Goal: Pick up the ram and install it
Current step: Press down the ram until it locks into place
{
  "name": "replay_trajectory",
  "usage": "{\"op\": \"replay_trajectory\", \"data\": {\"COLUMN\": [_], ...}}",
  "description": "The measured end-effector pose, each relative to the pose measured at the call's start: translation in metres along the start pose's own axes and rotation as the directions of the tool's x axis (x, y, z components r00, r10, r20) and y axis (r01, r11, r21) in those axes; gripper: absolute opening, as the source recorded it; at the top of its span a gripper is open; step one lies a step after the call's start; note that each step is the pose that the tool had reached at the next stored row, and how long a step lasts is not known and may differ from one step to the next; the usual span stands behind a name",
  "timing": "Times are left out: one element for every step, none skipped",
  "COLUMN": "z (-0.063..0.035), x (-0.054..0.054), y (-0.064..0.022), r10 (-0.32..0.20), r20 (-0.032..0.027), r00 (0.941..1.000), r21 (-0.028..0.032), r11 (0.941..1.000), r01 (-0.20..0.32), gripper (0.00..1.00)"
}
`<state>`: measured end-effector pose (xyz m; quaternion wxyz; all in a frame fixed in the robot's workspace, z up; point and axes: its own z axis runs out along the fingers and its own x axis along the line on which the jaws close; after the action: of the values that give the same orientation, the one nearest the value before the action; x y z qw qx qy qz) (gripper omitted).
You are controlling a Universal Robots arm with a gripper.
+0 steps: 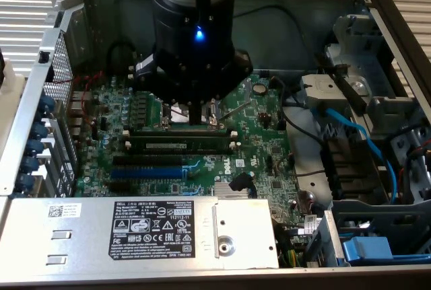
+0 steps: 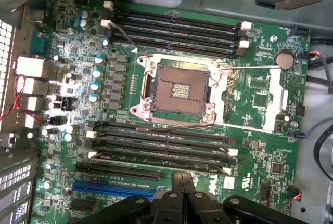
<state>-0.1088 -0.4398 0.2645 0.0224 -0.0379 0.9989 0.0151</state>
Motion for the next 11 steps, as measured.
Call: {"op": "replay_trajectory", "data": {"z": [0.0002,0.0005,0.0007,0.0009,0.0011,0.0013,0.0016,0.0018,0.0020,0.0022,0.0024], "x": [0.0000,0.0000,0.0000,0.0000,0.0001,0.0001,0.0001,0.0001,0.0001,0.0001,0.0001], "y": [0.0000,0.0000,0.0000,0.0000,0.0000,0.0000,0.0000,0.0000,0.0000,0.0000,-0.0001], "r10": [0.017,0.034,0.052,0.069,0.085,0.102,0.119,0.135,0.152,0.168,0.184], "r20": [0.0005,0.0010,0.0015,0.0021,0.0026,0.0031,0.0037,0.0043,0.0049,0.0055,0.0061], "r00": [0.9999,0.9994,0.9987,0.9976,0.9964,0.9947,0.9929,0.9909,0.9884,0.9858,0.9828], "r21": [0.0008,0.0015,0.0023,0.0031,0.0038,0.0046,0.0053,0.0059,0.0065,0.0073,0.0080], "r11": [0.9999,0.9994,0.9986,0.9976,0.9964,0.9947,0.9929,0.9909,0.9884,0.9857,0.9828], "r01": [-0.017,-0.034,-0.052,-0.069,-0.085,-0.102,-0.119,-0.135,-0.152,-0.168,-0.184], "gripper": [0.11,0.11,0.11,0.11,0.11,0.11,0.11,0.11,0.11,0.11,0.11]}}
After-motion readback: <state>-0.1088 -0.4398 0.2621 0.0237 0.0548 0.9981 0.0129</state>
